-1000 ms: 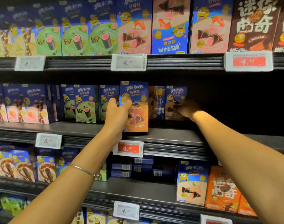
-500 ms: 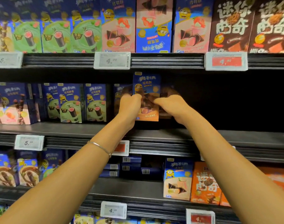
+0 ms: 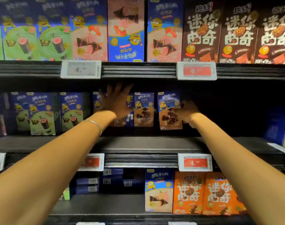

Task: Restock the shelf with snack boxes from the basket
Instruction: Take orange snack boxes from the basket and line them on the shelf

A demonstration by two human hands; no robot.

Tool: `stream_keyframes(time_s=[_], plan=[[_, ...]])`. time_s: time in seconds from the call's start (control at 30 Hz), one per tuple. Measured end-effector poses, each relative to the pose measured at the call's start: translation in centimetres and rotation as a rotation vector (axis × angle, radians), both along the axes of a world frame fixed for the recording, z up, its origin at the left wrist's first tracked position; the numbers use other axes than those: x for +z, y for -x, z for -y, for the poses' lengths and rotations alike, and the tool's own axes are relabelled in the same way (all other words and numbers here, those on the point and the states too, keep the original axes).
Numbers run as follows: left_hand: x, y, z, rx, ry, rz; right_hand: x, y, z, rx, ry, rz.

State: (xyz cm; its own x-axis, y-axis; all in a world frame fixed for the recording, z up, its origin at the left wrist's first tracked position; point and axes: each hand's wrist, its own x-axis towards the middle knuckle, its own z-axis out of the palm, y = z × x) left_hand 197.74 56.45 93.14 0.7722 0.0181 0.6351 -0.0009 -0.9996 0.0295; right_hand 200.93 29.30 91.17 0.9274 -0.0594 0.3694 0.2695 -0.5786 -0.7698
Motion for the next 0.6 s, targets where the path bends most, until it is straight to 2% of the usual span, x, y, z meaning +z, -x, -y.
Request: stream_keyframes(time_s=[0.13,0.33,0.6], plan=[[0.1,-1.3,0.0,-0.038,-0.037,-0.075,-0.4,-1.3,-0.2,-0.063,0.078,-0.014],[-0.2,-1.9,-0.5,-0.063,-0.059,-0.078,-0.4,-2.7,-1.3,-0.072,0.194,0.044],[-0.6,-2.3,-1.3,-0.061,-0.115,-0.063,-0.6,-3.5,-2.7,-0.086,0.129,0.0]])
